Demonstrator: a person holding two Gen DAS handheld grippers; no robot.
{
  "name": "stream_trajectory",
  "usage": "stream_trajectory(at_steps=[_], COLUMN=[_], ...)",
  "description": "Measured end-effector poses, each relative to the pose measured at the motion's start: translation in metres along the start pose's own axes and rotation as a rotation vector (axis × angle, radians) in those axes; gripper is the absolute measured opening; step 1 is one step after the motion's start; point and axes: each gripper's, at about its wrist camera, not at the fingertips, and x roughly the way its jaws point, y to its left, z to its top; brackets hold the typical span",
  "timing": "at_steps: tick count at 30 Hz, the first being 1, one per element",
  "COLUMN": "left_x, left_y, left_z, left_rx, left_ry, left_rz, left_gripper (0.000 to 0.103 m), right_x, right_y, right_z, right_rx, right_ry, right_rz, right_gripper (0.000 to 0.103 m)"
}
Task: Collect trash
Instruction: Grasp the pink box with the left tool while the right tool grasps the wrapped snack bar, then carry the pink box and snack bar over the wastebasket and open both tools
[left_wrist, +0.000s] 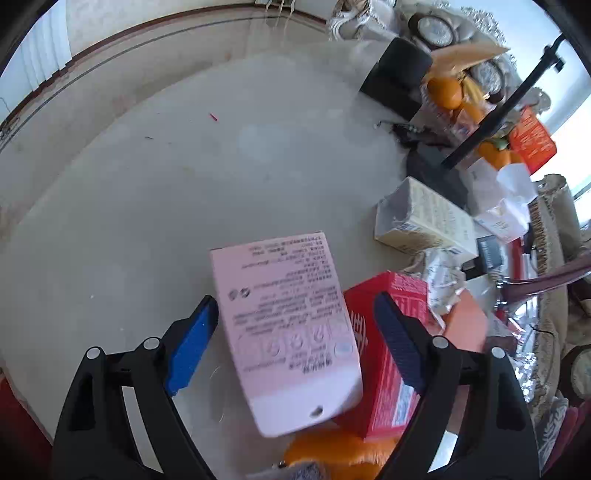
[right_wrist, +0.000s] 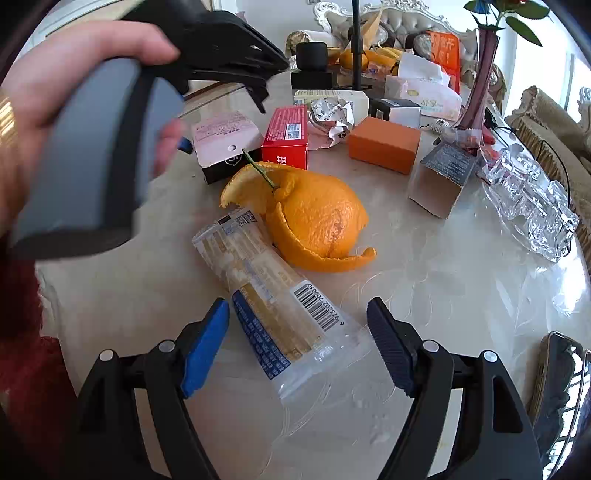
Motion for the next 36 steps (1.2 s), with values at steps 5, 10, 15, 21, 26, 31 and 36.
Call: stream_trajectory(at_steps=[5, 10, 15, 21, 26, 31, 36], left_x=[0.019, 0.009, 0.008, 0.013, 0.013, 0.003, -0.006], left_y=[0.001, 0.012, 0.036, 0.047, 0.048, 0.056, 0.071], left_z=[0.001, -0.008, -0.009, -0.007, -0.009, -0.013, -0.018], left_rx=[0.079, 0.279, 0.386, 0.512, 0.594, 0.628, 0.632], left_ry=[0.052, -0.028, -0.002, -0.027, -0.036, -0.07, -0.046], left_rz=[0.058, 0.063, 0.047, 0.064, 0.018, -0.004, -0.047], left_gripper=[0.084, 0.086, 0.086, 0.087, 0.087, 0.064, 0.064], right_x=[0.001, 0.0, 0.0, 0.001, 0.009, -0.001, -0.016], right_y=[0.001, 0.003, 0.011, 0.013, 0.014, 0.029, 0.036], right_z=[0.0, -0.001, -0.003, 0.006, 0.012, 0.008, 0.0], right_rx=[0.005, 0.014, -0.025, -0.087, -0.096, -0.102, 0.003], right_ry=[-0.011, -0.016, -0.015, -0.025, 0.022, 0.04, 0.035], right_rz=[-0.026, -0.033, -0.05, -0.009, 0.008, 0.013, 0.101], right_gripper=[0.073, 0.073, 0.073, 0.073, 0.069, 0.039, 0.034])
